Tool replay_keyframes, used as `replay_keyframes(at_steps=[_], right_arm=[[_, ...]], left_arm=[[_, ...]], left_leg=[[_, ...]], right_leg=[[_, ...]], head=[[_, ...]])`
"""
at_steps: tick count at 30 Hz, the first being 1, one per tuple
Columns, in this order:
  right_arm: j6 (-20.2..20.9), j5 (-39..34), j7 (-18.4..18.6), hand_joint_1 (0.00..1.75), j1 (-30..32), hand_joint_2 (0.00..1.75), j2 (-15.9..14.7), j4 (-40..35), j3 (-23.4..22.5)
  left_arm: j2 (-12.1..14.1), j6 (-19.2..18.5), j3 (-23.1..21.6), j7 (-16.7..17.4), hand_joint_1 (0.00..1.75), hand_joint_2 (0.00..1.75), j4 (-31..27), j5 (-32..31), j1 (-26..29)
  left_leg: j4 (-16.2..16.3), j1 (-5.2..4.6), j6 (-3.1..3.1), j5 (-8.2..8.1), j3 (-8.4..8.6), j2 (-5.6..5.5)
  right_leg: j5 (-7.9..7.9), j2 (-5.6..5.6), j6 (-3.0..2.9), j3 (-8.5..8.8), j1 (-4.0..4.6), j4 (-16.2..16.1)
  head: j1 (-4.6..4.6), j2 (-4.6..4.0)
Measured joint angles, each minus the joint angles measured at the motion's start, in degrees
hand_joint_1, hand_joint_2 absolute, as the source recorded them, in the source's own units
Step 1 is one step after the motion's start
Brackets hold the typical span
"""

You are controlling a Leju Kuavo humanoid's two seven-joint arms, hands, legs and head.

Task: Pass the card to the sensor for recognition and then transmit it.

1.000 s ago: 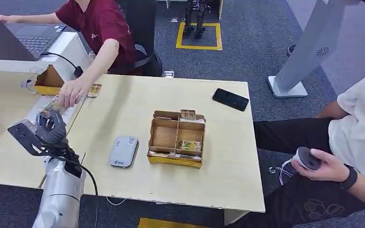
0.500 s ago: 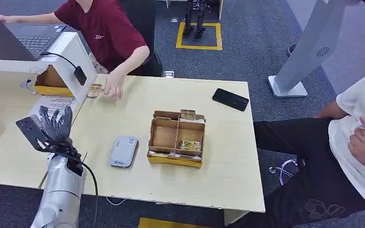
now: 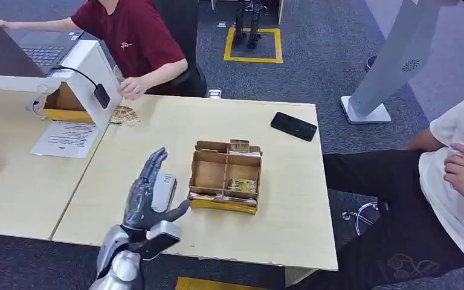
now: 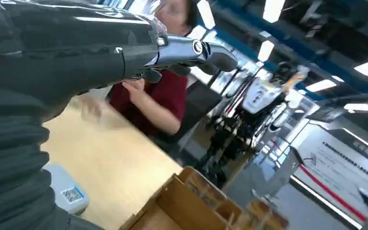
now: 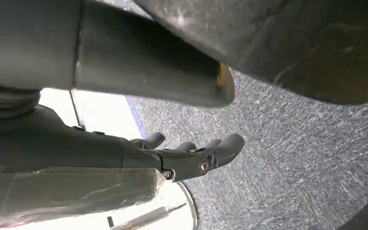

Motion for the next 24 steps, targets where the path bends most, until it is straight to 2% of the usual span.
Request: replay_keyframes(at_steps=[1, 3, 7, 9, 14, 15, 18, 20, 24], right_arm=[[-0.02, -0.20, 0.00, 0.00, -0.07, 0.00, 0.02, -0.02, 0.00], [-0.30, -0.32, 0.09, 0.00, -0.10, 0.00, 0.04, -0.02, 0.00], [-0.59, -0.68, 0.28, 0.00, -0.14, 0.00, 0.11, -0.02, 0.00], [-0.61, -0.68, 0.28, 0.00, -0.13, 0.00, 0.11, -0.02, 0.00], [-0.76, -1.33, 0.31, 0.00, -0.17, 0.00, 0.11, -0.02, 0.06], [-0.76, -1.42, 0.35, 0.00, -0.18, 0.00, 0.11, -0.02, 0.20], [-0.76, -1.62, 0.72, 0.00, -0.33, 0.00, 0.13, -0.02, 0.55], [-0.76, -1.68, 0.77, 0.00, -0.39, 0.00, 0.15, -0.02, 0.74], [-0.76, -1.84, 0.87, 0.00, -0.40, 0.00, 0.15, -0.04, 1.31]], left_arm=[[0.02, 3.43, -3.08, 1.77, 0.00, 1.75, 0.00, -4.43, 0.69], [0.07, 7.60, -8.10, 4.53, 0.00, 1.75, 0.26, -8.77, 1.50], [0.61, 12.71, -15.03, 9.83, 0.00, 1.75, 2.78, -16.24, 1.45], [0.81, 13.30, -17.00, 10.92, 0.00, 1.75, 3.72, -18.17, 1.38], [1.11, 13.47, -19.29, 17.18, 0.00, 1.75, 6.34, -27.16, 0.61], [1.20, 13.49, -19.51, 19.65, 0.00, 1.75, 6.87, -28.68, 0.12], [3.29, 13.49, -24.17, 33.26, 0.00, 1.75, 9.65, -29.79, -4.32], [4.33, 13.49, -27.25, 38.71, 0.00, 1.75, 11.46, -29.86, -6.77], [5.05, 13.54, -29.39, 39.77, 0.00, 1.75, 14.47, -29.90, -9.15]], left_leg=[[0.00, 0.00, 0.00, 0.00, -0.01, 0.00], [0.00, 0.00, 0.00, 0.01, 0.00, 0.01], [0.00, 0.01, 0.01, 0.02, 0.01, 0.01], [0.00, 0.02, 0.01, 0.02, 0.01, 0.01], [0.00, 0.02, 0.01, 0.02, 0.01, 0.01], [0.00, 0.02, 0.00, 0.02, 0.01, 0.00], [0.00, 0.02, 0.01, 0.03, 0.00, -0.02], [0.00, 0.02, -0.02, 0.06, 0.02, -0.02], [0.00, 0.01, 0.02, 0.10, 0.01, -0.01]], right_leg=[[0.00, -0.03, 0.00, 0.01, 0.00, 0.00], [0.01, -0.02, 0.01, 0.00, 0.00, 0.00], [0.02, -0.03, 0.01, 0.00, 0.00, 0.01], [0.02, -0.03, 0.01, 0.00, 0.01, 0.01], [0.01, -0.04, 0.01, -0.01, 0.02, 0.02], [0.01, -0.04, 0.01, -0.03, 0.01, 0.02], [0.02, -0.09, 0.01, 0.01, 0.01, 0.02], [0.04, -0.08, 0.00, 0.02, 0.01, 0.04], [0.06, -0.06, 0.03, 0.01, 0.00, 0.04]], head=[[0.00, 0.00], [-0.02, 0.00], [-0.02, 0.00], [-0.02, 0.00], [-0.02, 0.00], [0.00, 0.00], [-0.02, 0.00], [-0.04, 0.00], [-0.02, 0.00]])
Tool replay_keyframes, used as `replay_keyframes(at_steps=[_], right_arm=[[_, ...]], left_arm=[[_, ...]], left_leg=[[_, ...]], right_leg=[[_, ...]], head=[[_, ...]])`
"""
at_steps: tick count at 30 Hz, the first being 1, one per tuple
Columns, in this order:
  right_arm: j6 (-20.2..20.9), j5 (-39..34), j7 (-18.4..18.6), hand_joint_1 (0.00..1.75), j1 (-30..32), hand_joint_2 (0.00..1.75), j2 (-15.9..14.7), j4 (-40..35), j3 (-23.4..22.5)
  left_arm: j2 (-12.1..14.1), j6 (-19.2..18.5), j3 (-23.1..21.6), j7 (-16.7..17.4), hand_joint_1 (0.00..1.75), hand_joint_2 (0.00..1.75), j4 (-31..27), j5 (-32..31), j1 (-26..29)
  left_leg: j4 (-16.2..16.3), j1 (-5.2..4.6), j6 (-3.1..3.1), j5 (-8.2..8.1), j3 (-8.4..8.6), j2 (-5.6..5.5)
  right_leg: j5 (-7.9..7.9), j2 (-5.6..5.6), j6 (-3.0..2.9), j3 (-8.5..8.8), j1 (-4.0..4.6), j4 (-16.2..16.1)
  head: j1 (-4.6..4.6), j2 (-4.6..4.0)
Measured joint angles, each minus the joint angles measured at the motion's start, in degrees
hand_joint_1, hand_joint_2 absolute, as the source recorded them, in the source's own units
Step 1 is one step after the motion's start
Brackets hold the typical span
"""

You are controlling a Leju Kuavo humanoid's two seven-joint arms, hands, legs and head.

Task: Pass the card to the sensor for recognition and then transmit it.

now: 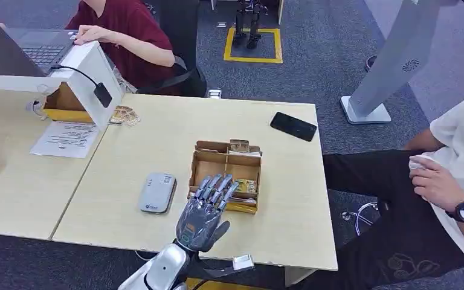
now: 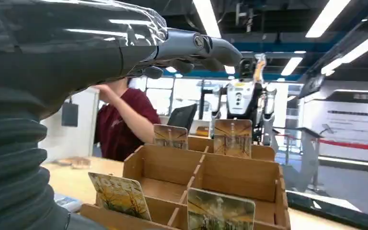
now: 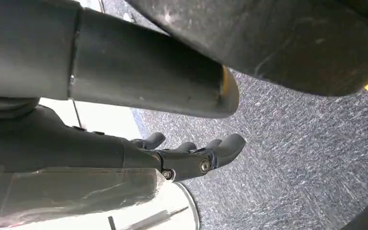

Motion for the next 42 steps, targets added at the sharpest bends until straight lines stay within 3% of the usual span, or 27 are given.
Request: replay_keyframes(at_steps=[10, 25, 32, 42], right_arm=[[0.00, -0.59, 0.09, 0.00, -0.03, 0.00, 0.00, 0.00, 0.83], [0.02, -0.76, 0.22, 0.00, -0.06, 0.00, 0.00, 0.02, 2.19], [0.02, -1.01, 0.22, 0.00, -0.07, 0.00, 0.00, 0.02, 2.56], [0.09, -1.31, 0.22, 0.00, -0.14, 0.00, 0.00, 0.02, 3.32]], left_arm=[[0.79, 0.02, -0.46, -1.25, 0.00, 1.75, 3.08, 0.00, -1.50], [0.79, 0.02, 4.50, -2.58, 0.00, 1.75, 6.51, 0.00, -1.81], [0.59, 0.02, 8.61, -5.42, 0.00, 1.75, 7.69, 0.00, -1.72], [0.31, 0.02, 10.82, -5.46, 0.00, 1.75, 8.39, 0.00, -1.67]], left_leg=[[0.00, 0.00, 0.01, -0.01, -0.04, -0.01], [0.00, 0.00, 0.00, -0.01, -0.04, -0.01], [0.00, 0.00, 0.00, 0.00, -0.04, -0.01], [0.00, 0.00, 0.00, 0.00, -0.06, -0.01]], right_leg=[[-0.01, -0.02, 0.01, -0.03, 0.01, 0.00], [-0.01, -0.02, 0.01, -0.03, 0.00, 0.00], [-0.01, -0.02, 0.01, -0.03, 0.01, 0.00], [-0.01, -0.02, 0.01, -0.02, 0.00, 0.00]], head=[[0.00, 0.00], [0.00, 0.00], [0.00, 0.00], [0.00, 0.00]])
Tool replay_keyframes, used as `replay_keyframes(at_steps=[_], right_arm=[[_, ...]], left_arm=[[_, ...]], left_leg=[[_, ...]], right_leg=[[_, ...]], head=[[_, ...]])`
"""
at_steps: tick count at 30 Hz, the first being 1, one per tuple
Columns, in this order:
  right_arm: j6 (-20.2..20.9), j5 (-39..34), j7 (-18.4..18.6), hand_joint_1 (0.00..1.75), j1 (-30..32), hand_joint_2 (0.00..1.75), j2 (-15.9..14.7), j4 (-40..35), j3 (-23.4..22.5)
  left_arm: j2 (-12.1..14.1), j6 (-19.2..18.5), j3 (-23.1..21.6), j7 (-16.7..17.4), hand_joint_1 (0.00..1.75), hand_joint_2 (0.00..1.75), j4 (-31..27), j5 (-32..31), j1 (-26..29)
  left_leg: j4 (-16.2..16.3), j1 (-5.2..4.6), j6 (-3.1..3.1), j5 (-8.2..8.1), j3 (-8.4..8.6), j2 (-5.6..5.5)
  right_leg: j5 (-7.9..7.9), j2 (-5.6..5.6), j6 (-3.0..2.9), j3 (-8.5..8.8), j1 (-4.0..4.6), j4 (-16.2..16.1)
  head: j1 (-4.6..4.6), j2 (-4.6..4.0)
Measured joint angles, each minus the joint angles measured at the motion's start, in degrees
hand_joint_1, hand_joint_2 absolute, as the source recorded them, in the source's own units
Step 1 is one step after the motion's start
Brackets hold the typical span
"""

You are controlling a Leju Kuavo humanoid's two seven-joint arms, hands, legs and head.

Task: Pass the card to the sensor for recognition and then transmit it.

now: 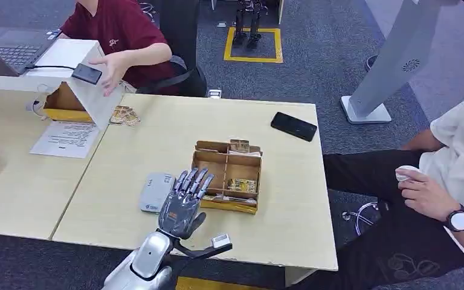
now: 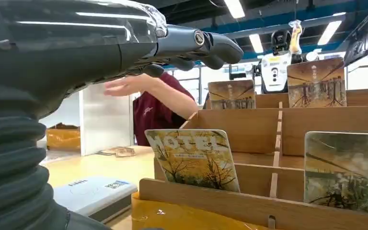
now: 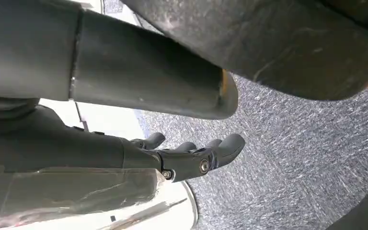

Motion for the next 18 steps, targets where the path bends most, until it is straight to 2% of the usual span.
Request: replay_keyframes(at_steps=[18], right_arm=[[-0.02, -0.48, 0.00, 0.00, -0.11, 0.00, 0.00, 0.00, 0.24]], left_arm=[[-0.20, 0.00, 2.27, -0.07, 0.00, 1.75, 0.39, 0.00, 0.04]], left_leg=[[0.00, 0.00, 0.00, 0.00, 0.00, 0.00]], right_leg=[[0.00, 0.00, 0.00, -0.01, 0.00, 0.00]], head=[[0.00, 0.00]])
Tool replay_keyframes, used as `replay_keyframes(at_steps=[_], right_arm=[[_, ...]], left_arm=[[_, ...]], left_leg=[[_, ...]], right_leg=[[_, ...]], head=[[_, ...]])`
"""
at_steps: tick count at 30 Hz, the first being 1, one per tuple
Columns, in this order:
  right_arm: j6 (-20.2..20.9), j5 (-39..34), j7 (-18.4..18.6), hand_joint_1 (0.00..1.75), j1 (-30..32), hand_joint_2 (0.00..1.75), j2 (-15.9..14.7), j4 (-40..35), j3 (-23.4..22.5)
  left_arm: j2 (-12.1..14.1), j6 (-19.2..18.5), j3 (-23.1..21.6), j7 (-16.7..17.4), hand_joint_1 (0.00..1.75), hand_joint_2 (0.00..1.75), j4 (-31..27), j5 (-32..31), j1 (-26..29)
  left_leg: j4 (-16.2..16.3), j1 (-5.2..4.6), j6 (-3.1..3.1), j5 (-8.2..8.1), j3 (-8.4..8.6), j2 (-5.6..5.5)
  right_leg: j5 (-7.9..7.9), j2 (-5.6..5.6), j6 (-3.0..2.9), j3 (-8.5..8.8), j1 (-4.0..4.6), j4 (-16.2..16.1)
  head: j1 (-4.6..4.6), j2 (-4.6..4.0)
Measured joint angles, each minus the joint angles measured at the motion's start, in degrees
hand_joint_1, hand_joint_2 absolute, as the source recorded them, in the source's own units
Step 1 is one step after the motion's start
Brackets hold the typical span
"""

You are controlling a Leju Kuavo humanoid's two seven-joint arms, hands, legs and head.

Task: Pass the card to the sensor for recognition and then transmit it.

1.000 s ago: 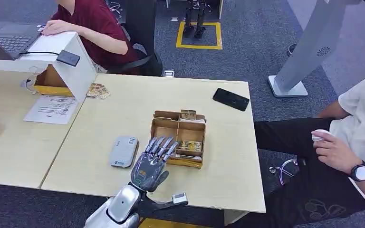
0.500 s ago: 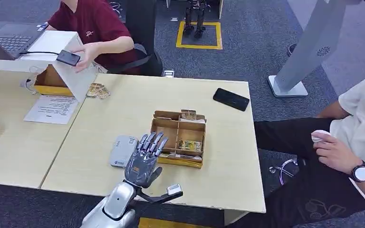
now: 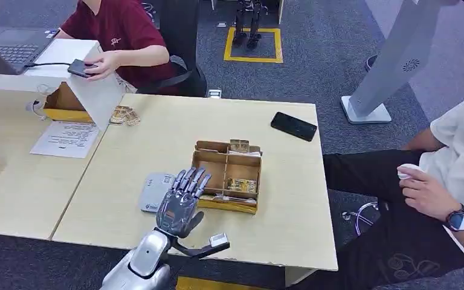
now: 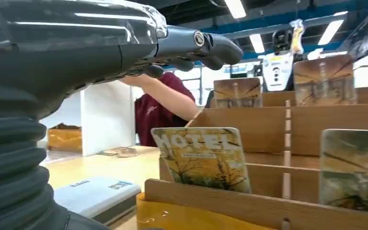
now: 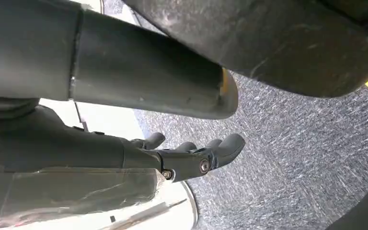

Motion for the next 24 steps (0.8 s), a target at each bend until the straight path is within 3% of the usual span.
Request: replay_keyframes(at_steps=[6, 10, 24], right_arm=[[-0.04, -0.02, 0.00, 0.00, -0.02, 0.00, 0.00, 0.00, 0.11], [-0.04, -0.20, 0.00, 0.00, -0.02, 0.00, 0.00, 0.00, 0.20], [-0.04, -1.07, 0.02, 0.00, -0.07, 0.00, 0.00, 0.00, 1.40]], left_arm=[[-0.83, 0.00, 1.42, -2.43, 0.00, 1.75, 0.02, 0.18, 0.33], [-2.25, 0.00, 3.78, -6.65, 0.00, 1.75, 0.02, 1.40, 1.01], [-5.46, 0.00, 9.22, -13.27, 0.00, 1.75, 0.02, 3.12, 2.50]], left_leg=[[0.00, 0.00, 0.00, 0.00, 0.00, -0.01], [0.00, -0.01, 0.00, 0.00, 0.00, -0.01], [0.00, 0.00, 0.00, 0.00, 0.00, -0.02]], right_leg=[[0.00, 0.00, 0.00, 0.01, 0.00, 0.00], [0.00, 0.00, 0.00, 0.00, -0.01, 0.00], [0.00, -0.01, 0.00, 0.00, 0.00, 0.00]], head=[[0.00, 0.00], [0.00, 0.00], [0.00, 0.00]])
